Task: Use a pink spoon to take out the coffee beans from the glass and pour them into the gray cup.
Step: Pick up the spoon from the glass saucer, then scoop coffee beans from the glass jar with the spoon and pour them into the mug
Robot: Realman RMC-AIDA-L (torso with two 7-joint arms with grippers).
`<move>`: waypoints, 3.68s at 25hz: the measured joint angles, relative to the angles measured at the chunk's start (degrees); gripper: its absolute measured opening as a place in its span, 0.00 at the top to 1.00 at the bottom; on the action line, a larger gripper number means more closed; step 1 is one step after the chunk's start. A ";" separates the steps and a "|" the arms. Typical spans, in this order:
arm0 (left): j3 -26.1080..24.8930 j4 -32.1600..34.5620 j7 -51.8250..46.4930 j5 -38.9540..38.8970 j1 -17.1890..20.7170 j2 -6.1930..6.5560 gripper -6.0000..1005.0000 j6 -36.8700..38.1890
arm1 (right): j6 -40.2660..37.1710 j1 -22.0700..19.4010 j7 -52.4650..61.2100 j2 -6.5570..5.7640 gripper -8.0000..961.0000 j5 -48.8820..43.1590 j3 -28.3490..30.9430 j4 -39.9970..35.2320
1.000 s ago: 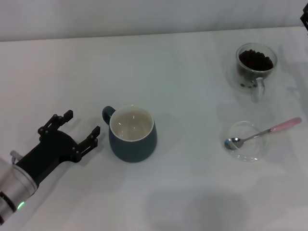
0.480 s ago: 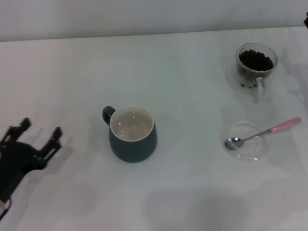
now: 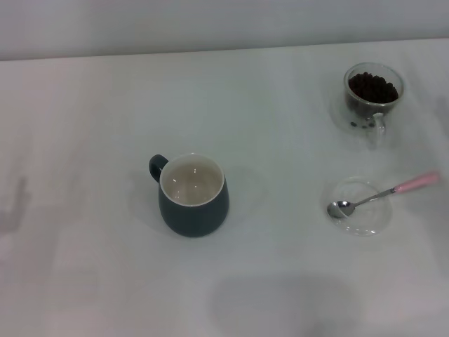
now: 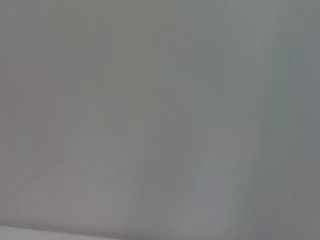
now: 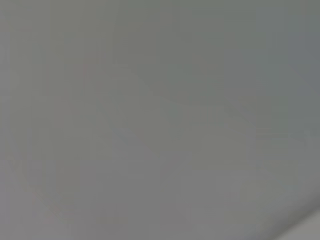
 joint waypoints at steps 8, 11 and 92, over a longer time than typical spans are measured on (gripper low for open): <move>-0.54 0.89 -0.09 -14.29 -3.17 -0.17 0.17 1.11 | 5.14 -9.84 27.95 -0.91 0.11 -6.01 -10.90 -6.66; -0.54 0.90 -0.11 -14.63 -4.50 -0.03 0.18 1.25 | 7.87 -12.36 30.36 -0.96 0.11 -6.18 -14.82 -6.65; -0.52 1.32 -0.13 -14.45 -10.19 0.09 0.18 6.02 | 2.47 4.15 27.51 -1.58 0.83 -24.49 -23.13 -36.18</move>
